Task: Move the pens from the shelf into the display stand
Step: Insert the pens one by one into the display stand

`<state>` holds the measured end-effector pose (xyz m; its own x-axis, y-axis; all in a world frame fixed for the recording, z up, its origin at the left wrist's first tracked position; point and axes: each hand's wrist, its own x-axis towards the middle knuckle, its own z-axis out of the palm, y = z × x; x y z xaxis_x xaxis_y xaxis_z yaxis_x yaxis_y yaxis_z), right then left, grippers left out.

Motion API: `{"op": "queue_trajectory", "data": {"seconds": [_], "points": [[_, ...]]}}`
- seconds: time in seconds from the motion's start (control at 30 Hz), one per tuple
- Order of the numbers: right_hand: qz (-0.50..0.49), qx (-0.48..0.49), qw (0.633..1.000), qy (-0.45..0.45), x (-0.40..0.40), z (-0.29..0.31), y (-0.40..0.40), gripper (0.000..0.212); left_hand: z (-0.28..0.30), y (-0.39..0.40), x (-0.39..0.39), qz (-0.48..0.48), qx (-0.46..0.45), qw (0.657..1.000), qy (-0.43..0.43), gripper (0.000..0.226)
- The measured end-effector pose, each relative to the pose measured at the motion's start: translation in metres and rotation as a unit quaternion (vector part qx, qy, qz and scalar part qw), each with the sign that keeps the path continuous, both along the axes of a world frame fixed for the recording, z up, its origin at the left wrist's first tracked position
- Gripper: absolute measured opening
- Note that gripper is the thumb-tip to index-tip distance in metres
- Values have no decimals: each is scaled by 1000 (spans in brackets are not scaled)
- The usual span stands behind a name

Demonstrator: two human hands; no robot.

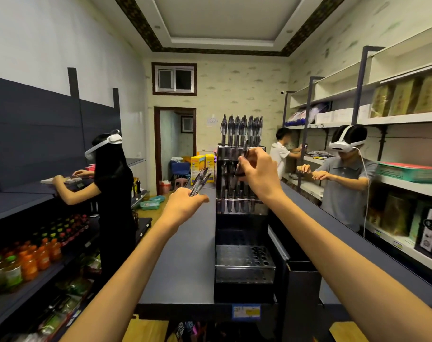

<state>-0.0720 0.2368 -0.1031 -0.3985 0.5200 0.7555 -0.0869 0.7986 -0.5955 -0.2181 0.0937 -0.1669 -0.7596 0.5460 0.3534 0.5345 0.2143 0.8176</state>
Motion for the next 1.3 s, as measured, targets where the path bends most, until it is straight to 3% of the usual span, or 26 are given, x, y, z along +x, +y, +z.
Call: {"op": "queue_trajectory", "data": {"seconds": [0.27,0.63,0.87,1.13,1.2,1.3], "points": [[-40,54,995,-69,-7,-5,-2,20,1,-5,0,-1,-20,998,68,38],[-64,20,990,-127,-9,5,-1,24,9,0,24,26,21,997,67,30],[-87,23,966,-243,-9,-6,2,26,13,-4,36,26,4,993,117,30],[-98,28,968,-229,-1,-12,1,20,15,-2,41,32,-6,990,137,29],[-46,0,977,-208,3,-8,-2,15,16,2,43,42,-16,988,149,28],[146,-142,957,-205,12,2,-6,13,17,8,48,65,-42,982,173,21]]}}
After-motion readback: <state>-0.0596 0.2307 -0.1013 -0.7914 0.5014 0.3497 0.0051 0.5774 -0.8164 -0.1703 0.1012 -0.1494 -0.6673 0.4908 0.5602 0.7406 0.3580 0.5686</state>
